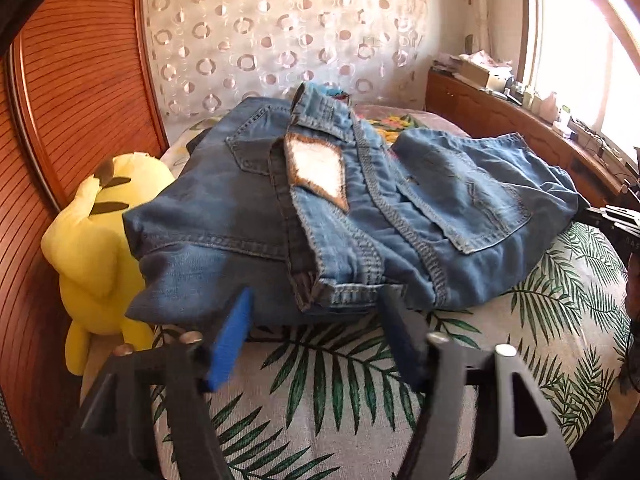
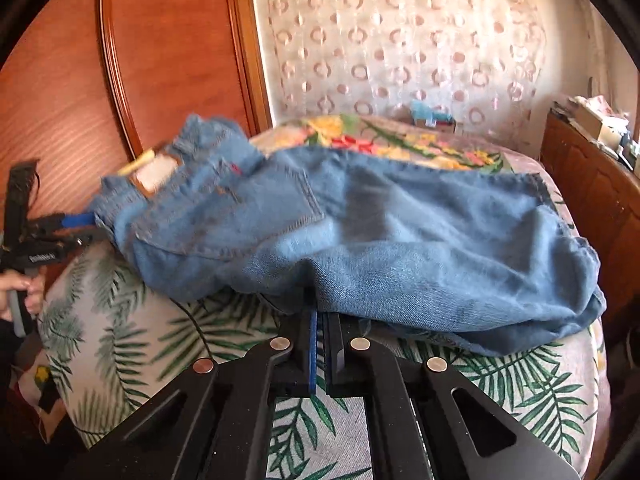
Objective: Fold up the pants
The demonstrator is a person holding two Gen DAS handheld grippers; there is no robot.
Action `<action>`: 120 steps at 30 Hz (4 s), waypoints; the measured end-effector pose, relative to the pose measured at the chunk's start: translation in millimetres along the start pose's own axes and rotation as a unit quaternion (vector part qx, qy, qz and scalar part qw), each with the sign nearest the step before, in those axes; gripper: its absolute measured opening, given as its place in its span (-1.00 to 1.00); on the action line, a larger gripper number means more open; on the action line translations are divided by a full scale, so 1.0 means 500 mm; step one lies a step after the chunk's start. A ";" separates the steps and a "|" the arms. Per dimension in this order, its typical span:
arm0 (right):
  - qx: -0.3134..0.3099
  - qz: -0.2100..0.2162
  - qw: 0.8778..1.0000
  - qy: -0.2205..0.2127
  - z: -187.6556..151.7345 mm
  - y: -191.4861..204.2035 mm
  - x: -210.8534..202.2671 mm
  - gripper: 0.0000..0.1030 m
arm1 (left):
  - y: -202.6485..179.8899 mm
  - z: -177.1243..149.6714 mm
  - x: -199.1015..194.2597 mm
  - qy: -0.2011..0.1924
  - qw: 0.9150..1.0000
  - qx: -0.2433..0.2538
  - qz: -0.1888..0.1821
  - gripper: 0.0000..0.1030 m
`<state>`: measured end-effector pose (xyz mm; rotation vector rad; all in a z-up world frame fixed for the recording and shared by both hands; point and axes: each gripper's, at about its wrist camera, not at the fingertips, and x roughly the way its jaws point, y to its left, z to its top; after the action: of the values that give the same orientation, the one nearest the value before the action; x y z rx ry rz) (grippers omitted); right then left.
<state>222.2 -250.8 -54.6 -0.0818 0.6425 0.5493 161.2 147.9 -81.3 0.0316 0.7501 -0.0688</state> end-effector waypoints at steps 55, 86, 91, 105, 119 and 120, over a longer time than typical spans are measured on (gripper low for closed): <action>0.016 0.023 0.999 0.028 -0.124 -0.004 -0.213 -0.98 | -0.070 -0.097 -0.258 -0.035 0.999 -0.008 -0.027 -0.44; 0.080 -0.102 0.992 -0.009 -0.133 -0.136 -0.188 -0.94 | -0.293 -0.035 0.000 0.020 0.991 0.065 -0.117 0.55; 0.085 -0.115 0.990 -0.009 -0.123 -0.150 -0.188 -0.92 | -0.292 -0.043 0.006 0.020 0.991 0.061 -0.114 0.55; 0.118 -0.163 0.979 0.022 -0.102 -0.211 -0.140 -0.21 | -0.288 -0.057 0.019 0.012 0.992 0.056 -0.112 0.56; 0.154 -0.161 0.973 0.065 -0.064 -0.238 -0.077 -0.25 | -0.286 -0.064 0.012 0.005 0.993 0.055 -0.109 0.56; 0.156 -0.160 0.973 0.066 -0.062 -0.239 -0.076 -0.52 | -0.286 -0.064 0.013 0.004 0.993 0.055 -0.108 0.56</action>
<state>240.9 -377.7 -68.3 0.0743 0.8215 0.1287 134.0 6.9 -109.7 0.0553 0.7555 -0.3171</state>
